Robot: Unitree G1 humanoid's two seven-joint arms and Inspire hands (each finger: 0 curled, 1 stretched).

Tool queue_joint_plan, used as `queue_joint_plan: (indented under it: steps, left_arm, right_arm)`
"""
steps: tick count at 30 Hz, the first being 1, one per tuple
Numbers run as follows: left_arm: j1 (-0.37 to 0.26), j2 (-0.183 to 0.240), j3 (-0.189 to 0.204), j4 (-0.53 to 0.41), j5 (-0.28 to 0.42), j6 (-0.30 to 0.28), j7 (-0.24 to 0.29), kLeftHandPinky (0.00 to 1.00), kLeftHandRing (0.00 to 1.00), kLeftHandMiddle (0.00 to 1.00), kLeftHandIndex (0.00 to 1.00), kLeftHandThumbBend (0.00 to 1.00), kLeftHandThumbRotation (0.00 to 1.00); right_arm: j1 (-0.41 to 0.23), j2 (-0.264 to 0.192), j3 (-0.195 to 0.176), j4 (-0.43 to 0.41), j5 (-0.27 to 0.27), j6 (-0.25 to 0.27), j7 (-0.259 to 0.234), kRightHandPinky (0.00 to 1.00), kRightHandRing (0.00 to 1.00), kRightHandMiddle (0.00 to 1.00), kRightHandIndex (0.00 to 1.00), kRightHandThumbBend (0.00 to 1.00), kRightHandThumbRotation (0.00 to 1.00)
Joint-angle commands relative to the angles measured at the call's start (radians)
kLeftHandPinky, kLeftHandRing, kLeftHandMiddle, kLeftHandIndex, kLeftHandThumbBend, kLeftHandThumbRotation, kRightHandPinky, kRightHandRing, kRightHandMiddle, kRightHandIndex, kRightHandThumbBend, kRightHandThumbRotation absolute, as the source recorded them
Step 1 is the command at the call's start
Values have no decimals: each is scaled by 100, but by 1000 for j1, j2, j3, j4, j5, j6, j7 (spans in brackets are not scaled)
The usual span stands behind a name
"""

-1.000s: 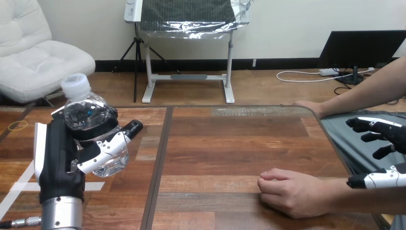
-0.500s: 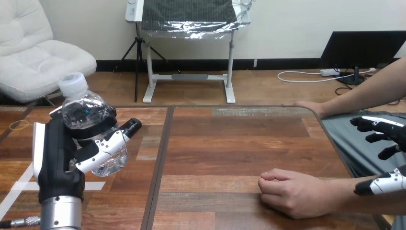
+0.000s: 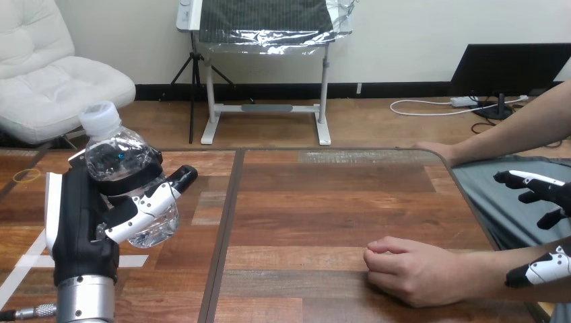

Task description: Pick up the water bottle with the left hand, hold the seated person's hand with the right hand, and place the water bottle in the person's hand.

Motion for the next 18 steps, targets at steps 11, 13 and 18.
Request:
queue_joint_plan:
  steps: [11, 13, 18]
  left_arm:
    - [-69, 5, 6, -35, -1, -20, -2, 18, 23, 29, 37, 51, 0]
    - [-70, 6, 7, -34, 1, -21, -1, 18, 23, 29, 37, 51, 0]
    - [-70, 6, 7, -35, 1, -17, 0, 18, 23, 29, 37, 51, 0]
  right_arm:
    - [-78, -57, 49, 53, -136, -136, -55, 99, 100, 99, 99, 100, 24]
    - [-82, -58, 54, 58, -147, -153, -60, 100, 100, 98, 99, 100, 25]
    - [-103, -59, 84, 74, -195, -192, -75, 100, 99, 98, 98, 100, 27]
